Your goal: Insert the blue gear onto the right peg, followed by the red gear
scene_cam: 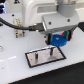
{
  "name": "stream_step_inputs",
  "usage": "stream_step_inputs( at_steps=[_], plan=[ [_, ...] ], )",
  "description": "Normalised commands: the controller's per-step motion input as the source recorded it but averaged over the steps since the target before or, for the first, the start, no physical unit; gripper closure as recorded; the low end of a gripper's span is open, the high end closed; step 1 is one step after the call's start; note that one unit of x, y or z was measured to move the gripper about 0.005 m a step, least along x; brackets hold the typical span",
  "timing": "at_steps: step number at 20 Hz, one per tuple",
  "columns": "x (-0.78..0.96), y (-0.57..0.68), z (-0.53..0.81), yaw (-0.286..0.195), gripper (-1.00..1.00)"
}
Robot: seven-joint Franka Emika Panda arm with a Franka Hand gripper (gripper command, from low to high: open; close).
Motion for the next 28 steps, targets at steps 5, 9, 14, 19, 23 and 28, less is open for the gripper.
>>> stream_step_inputs(
  at_steps=[5,9,14,19,23,28],
  plan=[
    [0.47,-0.15,0.04,0.0,1.0],
    [0.35,-0.19,0.0,0.0,1.0],
    [0.29,-0.15,0.04,0.0,1.0],
    [0.07,-0.07,0.21,0.0,1.0],
    [0.07,-0.21,0.27,0.0,1.0],
    [0.22,-0.07,0.11,0.0,1.0]
  ],
)
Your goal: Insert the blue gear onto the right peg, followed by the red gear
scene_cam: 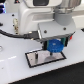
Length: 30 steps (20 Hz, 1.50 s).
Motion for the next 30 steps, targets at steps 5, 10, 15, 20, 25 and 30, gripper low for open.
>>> stream_step_inputs(
  at_steps=[5,10,15,20,25,30],
  plan=[
    [0.11,-0.01,-0.01,0.0,1.0],
    [0.12,0.0,-0.1,0.0,1.0],
    [0.13,0.01,-0.08,0.0,1.0],
    [0.04,-0.27,0.18,0.0,1.0],
    [0.14,-0.03,0.11,0.0,1.0],
    [0.22,0.0,-0.18,0.0,1.0]
  ],
)
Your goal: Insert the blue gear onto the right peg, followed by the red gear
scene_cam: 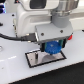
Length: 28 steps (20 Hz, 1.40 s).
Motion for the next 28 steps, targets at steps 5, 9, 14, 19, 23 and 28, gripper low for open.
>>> stream_step_inputs(
  at_steps=[5,9,14,19,23,28],
  plan=[
    [0.15,0.07,-0.11,0.0,1.0],
    [0.16,0.06,-0.26,0.0,1.0],
    [0.08,0.08,-0.11,0.0,1.0],
    [0.0,0.14,0.18,0.0,-1.0],
    [-0.06,0.16,0.51,0.0,-1.0],
    [-0.18,0.13,0.51,0.0,-1.0]
  ],
)
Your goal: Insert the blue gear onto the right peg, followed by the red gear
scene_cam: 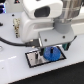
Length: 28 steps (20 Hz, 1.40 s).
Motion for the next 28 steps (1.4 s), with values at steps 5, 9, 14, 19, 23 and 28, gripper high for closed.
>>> stream_step_inputs(
  at_steps=[5,9,14,19,23,28],
  plan=[
    [-0.46,0.26,0.23,0.0,-1.0],
    [-0.59,0.33,0.07,0.0,-1.0],
    [-0.59,0.48,0.01,0.0,-1.0],
    [-0.69,0.28,-0.04,0.0,-1.0],
    [-0.65,0.2,-0.09,0.0,-1.0],
    [-0.58,0.32,-0.11,0.0,-1.0]
  ],
)
